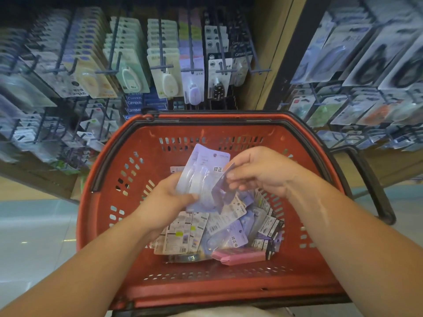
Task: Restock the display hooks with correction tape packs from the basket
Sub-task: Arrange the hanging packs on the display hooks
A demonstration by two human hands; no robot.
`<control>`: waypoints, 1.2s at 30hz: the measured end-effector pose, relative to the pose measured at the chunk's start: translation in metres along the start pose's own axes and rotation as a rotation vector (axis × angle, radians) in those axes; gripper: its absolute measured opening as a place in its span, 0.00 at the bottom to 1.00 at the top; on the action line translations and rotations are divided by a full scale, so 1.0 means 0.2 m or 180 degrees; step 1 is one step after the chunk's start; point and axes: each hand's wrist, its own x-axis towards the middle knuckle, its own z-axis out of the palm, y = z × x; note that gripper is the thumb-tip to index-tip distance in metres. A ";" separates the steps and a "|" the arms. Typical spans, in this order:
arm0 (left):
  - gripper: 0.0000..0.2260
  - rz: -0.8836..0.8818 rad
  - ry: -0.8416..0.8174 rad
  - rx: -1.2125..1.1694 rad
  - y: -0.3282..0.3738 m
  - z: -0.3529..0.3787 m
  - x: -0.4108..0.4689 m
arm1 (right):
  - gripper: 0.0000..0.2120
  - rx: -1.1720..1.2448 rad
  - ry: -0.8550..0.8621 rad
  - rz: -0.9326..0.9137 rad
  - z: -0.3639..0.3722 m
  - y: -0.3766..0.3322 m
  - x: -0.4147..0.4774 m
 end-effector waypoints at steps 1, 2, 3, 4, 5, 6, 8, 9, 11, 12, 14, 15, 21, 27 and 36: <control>0.21 0.0051 -0.0009 -0.0036 0.00 0.00 0.00 | 0.04 -0.0101 0.0201 -0.0057 0.01 0.00 0.01; 0.22 0.0088 -0.0030 -0.0067 0.01 0.01 -0.01 | 0.09 -0.0142 0.0391 -0.0137 0.02 0.01 0.01; 0.23 0.0124 -0.0079 -0.0098 0.01 0.01 -0.01 | 0.13 -0.0098 0.0540 -0.0220 0.02 0.01 0.03; 0.22 0.0159 -0.0129 -0.0147 0.01 0.01 -0.02 | 0.17 -0.0020 0.0654 -0.0299 0.03 0.02 0.04; 0.22 0.0187 -0.0177 -0.0203 0.02 0.01 -0.02 | 0.17 0.0023 0.0723 -0.0364 0.04 0.03 0.04; 0.22 0.0199 -0.0233 -0.0269 0.02 0.01 -0.03 | 0.17 -0.0007 0.0755 -0.0413 0.05 0.03 0.05; 0.23 0.0187 -0.0311 -0.0361 0.03 0.00 -0.03 | 0.15 -0.0280 0.0832 -0.0510 0.07 0.04 0.06; 0.24 0.0144 -0.0305 -0.0399 0.03 0.00 -0.03 | 0.15 -0.0428 0.0875 -0.0579 0.08 0.04 0.07; 0.24 0.0094 -0.0291 -0.0462 0.03 -0.01 -0.03 | 0.15 -0.0603 0.0925 -0.0713 0.10 0.05 0.09; 0.24 0.0068 -0.0280 -0.0485 0.03 -0.01 -0.04 | 0.15 -0.0622 0.0934 -0.0760 0.11 0.05 0.10; 0.23 -0.0037 -0.0192 -0.0580 0.05 -0.01 -0.02 | 0.17 -0.0601 0.0901 -0.0842 0.13 0.04 0.10; 0.24 -0.0100 -0.0137 -0.0678 0.06 -0.01 -0.01 | 0.19 -0.0592 0.0903 -0.0852 0.14 0.05 0.11; 0.22 -0.0260 0.0087 -0.0554 0.06 0.00 -0.03 | 0.19 -0.0640 0.1055 -0.0854 0.21 0.09 0.17; 0.17 -0.0535 0.0858 -0.0271 0.02 -0.03 0.03 | 0.12 0.0235 0.0527 -0.0326 0.17 0.16 0.26; 0.17 -0.0528 0.1539 -0.0343 -0.01 -0.09 0.08 | 0.27 -0.3112 0.0095 0.1190 -0.06 0.57 0.47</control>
